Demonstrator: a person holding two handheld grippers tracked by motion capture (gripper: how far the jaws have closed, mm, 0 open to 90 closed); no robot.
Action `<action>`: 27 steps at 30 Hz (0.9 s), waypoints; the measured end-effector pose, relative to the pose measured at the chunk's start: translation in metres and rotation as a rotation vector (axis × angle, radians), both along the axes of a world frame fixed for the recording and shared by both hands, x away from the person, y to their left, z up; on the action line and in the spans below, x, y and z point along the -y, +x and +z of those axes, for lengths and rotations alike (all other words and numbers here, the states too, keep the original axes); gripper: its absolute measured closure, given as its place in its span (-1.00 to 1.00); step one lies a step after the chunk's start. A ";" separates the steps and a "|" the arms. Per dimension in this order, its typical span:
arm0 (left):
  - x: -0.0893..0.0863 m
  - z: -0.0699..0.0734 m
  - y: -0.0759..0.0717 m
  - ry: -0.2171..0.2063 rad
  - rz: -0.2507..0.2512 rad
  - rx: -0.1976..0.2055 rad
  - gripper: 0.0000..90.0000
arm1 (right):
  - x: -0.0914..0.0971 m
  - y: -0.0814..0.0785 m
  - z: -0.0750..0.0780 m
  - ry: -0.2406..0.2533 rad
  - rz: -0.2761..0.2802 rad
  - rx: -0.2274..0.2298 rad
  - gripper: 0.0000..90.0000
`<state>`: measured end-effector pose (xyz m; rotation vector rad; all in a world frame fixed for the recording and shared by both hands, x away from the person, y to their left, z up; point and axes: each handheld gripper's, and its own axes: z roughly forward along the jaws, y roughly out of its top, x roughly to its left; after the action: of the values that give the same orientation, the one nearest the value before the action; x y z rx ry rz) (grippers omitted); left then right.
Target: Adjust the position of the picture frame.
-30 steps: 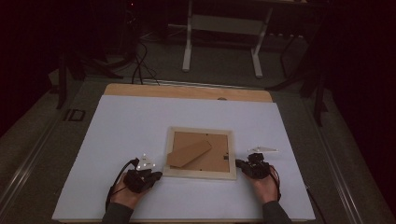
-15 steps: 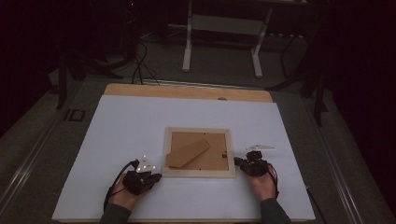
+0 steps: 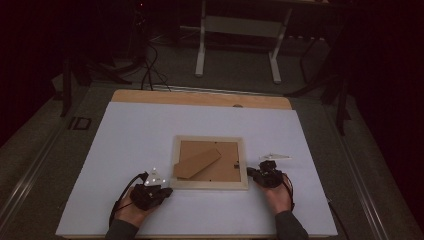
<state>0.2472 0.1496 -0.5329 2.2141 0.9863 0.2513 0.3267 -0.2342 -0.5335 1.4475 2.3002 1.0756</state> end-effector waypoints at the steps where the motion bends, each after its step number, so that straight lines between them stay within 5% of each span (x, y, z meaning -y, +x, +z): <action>1: 0.000 0.000 0.000 0.001 0.002 0.000 0.95 | -0.001 0.001 0.000 -0.001 0.005 0.002 1.00; 8: -0.007 0.002 -0.002 0.040 0.056 0.009 0.89 | -0.002 0.003 0.000 0.010 0.012 -0.006 1.00; 27: -0.014 0.001 0.002 0.020 0.094 0.011 0.77 | -0.017 0.016 0.001 -0.008 0.019 -0.013 1.00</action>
<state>0.2490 0.1638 -0.5320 2.1852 1.0880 0.3167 0.3426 -0.2171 -0.5321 1.4372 2.3292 1.0634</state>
